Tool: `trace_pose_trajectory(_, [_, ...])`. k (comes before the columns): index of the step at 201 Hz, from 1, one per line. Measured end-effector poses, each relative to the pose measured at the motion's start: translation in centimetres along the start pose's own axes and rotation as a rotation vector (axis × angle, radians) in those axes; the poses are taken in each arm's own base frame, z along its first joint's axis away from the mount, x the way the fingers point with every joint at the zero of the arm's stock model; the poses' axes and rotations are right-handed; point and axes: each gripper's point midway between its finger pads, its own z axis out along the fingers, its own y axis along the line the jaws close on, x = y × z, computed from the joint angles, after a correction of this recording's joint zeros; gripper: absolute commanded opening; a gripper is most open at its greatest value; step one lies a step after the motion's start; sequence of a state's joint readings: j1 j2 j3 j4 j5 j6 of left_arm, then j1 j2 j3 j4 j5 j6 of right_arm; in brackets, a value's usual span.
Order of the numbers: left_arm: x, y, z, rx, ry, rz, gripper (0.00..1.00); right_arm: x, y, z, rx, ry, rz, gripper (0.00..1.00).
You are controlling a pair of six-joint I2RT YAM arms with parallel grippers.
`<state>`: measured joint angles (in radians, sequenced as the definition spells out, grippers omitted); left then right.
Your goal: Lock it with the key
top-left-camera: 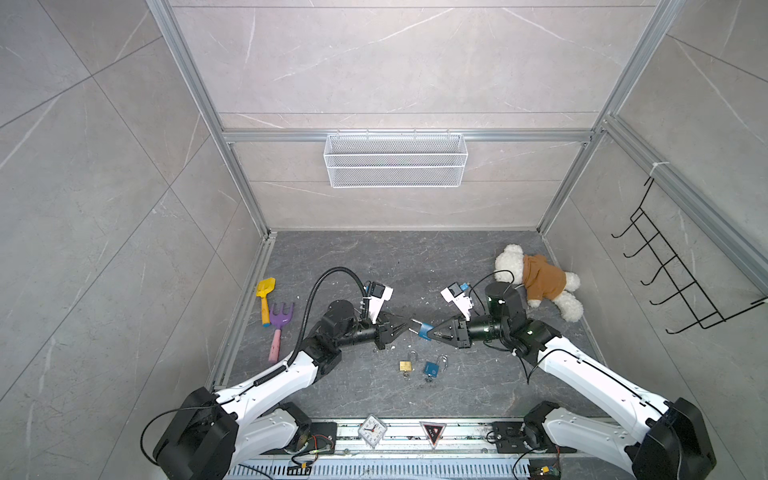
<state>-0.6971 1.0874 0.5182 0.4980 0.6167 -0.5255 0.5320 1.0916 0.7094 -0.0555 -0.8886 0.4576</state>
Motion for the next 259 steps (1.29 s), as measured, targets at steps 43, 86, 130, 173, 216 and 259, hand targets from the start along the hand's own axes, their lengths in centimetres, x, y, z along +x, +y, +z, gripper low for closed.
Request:
trace_pose_trajectory(43, [-1.4,-1.5,-0.8,-0.006,-0.059,0.06,0.0,-1.4,1.7,0.5,-0.153,-0.03,-0.014,0.0])
trace_pose_trajectory(86, [-1.5,-1.4,-0.9,-0.015,-0.066,0.061,0.0,-1.5,1.6,0.6,-0.166,-0.028,-0.022,0.0])
trace_pose_trajectory(130, [-0.6,-2.0,-0.6,0.008,-0.032,0.078,0.37,-1.4,1.5,0.7,-0.135,0.001,-0.025,0.0])
trace_pose_trajectory(173, [2.3,-4.7,0.0,0.133,0.086,0.075,0.41,-1.9,2.6,0.7,-0.132,0.008,-0.09,0.0])
trace_pose_trajectory(216, [3.0,-6.8,-0.3,0.233,0.118,0.094,0.47,-0.8,0.6,0.6,-0.036,0.038,-0.063,0.0])
trace_pose_trajectory(259, [2.6,-6.4,-0.7,0.23,0.11,0.092,0.53,-0.8,1.8,-1.0,-0.006,0.008,-0.101,0.0])
